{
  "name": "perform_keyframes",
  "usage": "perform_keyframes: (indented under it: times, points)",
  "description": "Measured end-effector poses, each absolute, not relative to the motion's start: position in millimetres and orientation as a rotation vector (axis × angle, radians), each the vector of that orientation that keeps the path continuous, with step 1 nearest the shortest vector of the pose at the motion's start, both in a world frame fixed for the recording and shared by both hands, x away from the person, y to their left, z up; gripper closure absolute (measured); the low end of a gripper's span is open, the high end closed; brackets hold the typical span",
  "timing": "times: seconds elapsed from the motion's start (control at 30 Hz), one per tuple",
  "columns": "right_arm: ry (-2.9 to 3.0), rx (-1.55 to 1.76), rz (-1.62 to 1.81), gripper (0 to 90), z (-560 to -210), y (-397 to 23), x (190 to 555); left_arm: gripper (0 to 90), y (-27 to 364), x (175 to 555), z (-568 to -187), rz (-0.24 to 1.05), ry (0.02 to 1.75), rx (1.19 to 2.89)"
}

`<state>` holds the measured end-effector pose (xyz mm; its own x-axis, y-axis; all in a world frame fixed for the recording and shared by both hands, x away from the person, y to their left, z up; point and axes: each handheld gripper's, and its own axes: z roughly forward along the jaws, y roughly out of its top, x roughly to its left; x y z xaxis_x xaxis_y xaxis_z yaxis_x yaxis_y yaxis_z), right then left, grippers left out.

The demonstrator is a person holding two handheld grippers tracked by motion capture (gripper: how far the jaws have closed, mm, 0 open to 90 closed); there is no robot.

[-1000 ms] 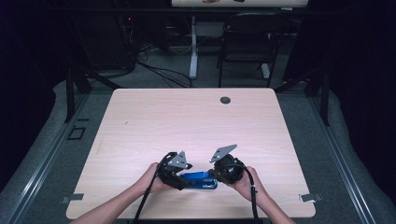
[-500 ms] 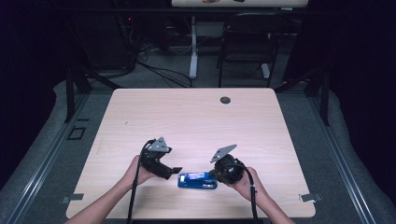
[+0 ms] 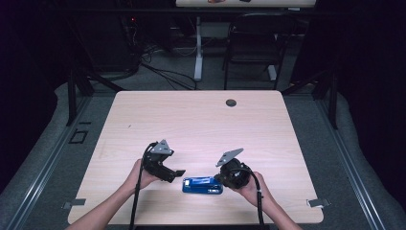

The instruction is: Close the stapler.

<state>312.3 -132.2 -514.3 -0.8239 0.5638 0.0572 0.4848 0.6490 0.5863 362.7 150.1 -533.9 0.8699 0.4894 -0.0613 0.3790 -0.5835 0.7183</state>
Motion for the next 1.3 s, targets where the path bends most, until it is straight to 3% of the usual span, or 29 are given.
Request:
perform_keyframes:
  times: [0.13,0.37,0.4,0.5,0.53,0.6,0.67,0.73,1.3]
  points:
    - [2.696,0.89,0.942,84.4,-509,-135,313,8.0,151,363,-534,0.184,0.63,2.257]
    - [2.633,0.912,0.929,56.6,-502,-142,315,8.0,152,363,-534,0.173,0.632,2.269]
    - [2.633,0.912,0.929,56.6,-502,-142,315,8.0,152,363,-534,0.173,0.632,2.269]
    - [2.597,0.948,0.89,40.7,-500,-151,318,7.8,153,364,-534,0.177,0.634,2.27]
    - [2.597,0.948,0.89,40.7,-500,-151,318,7.8,153,364,-534,0.177,0.634,2.27]
    - [2.576,0.987,0.863,31.2,-500,-158,322,7.7,153,364,-535,0.18,0.634,2.273]
    - [2.569,0.998,0.86,28.8,-500,-161,323,7.5,153,363,-535,0.183,0.636,2.272]
    - [2.545,1.036,0.84,20.9,-501,-170,327,7.4,153,364,-536,0.184,0.639,2.274]
    - [2.463,1.2,0.743,0.1,-516,-205,348,4.6,151,365,-541,0.21,0.64,2.32]
